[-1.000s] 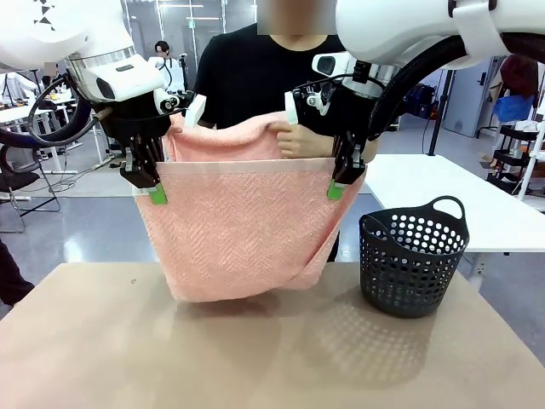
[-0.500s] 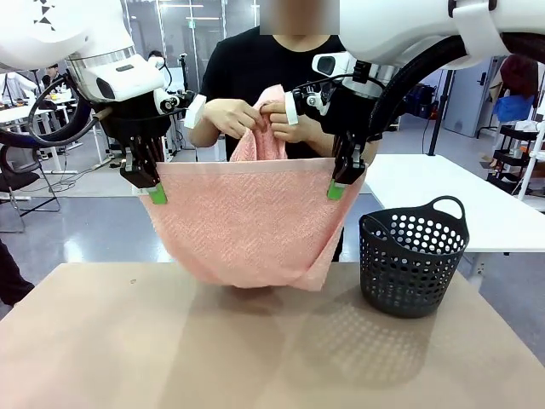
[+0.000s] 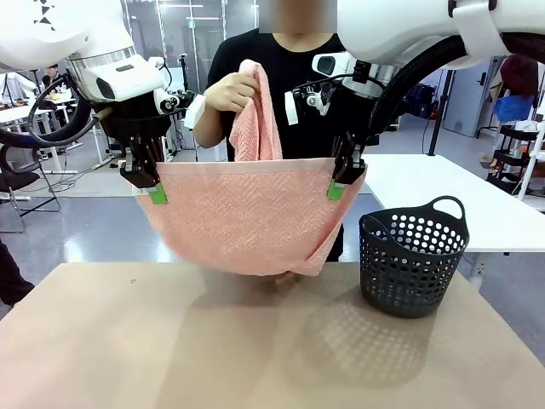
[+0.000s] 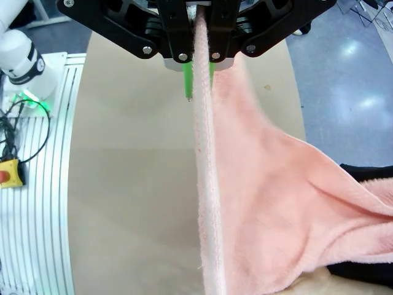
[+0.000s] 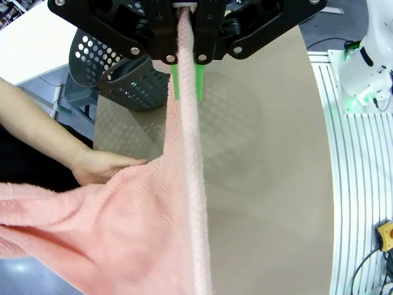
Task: Fold the towel.
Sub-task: Release the end of the 100 cm Hotel Towel you were holding and grab the top end of the folded side.
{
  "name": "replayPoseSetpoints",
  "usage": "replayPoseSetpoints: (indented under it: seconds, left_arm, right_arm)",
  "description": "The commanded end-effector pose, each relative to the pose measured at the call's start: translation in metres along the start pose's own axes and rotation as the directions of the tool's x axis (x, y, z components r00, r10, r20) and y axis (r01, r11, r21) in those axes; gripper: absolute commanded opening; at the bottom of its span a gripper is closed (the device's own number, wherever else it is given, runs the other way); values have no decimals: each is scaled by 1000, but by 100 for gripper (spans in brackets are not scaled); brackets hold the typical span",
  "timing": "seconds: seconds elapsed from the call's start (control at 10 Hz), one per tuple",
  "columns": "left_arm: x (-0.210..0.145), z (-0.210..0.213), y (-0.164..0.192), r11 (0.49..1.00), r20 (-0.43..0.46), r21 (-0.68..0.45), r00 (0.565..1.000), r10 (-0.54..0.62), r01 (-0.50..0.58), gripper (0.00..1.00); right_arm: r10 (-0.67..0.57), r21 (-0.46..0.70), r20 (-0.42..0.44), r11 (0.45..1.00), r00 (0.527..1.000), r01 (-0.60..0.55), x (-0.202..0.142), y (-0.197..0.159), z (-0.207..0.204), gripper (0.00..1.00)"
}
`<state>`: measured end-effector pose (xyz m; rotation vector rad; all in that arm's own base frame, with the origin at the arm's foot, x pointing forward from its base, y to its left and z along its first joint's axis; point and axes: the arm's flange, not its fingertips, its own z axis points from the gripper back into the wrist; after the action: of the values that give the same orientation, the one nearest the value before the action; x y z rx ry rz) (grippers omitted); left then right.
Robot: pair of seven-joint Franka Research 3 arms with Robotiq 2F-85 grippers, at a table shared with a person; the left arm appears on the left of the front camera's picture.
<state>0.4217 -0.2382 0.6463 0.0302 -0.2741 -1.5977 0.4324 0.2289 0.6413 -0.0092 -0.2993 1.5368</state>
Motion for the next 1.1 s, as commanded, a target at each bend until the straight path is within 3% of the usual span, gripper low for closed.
replayPoseSetpoints:
  seconds: [0.0, 1.0]
  left_arm:
    - [-2, 2, 2, 1000, 3, 3, 1000, -12, 12, 0]
    - [-2, 2, 2, 1000, 3, 3, 1000, -12, 12, 0]
  right_arm:
    - [5, 0, 0, 1000, 1000, -5, 0, 0, 0, 0]
    - [5, 0, 0, 1000, 1000, -5, 0, 0, 0, 0]
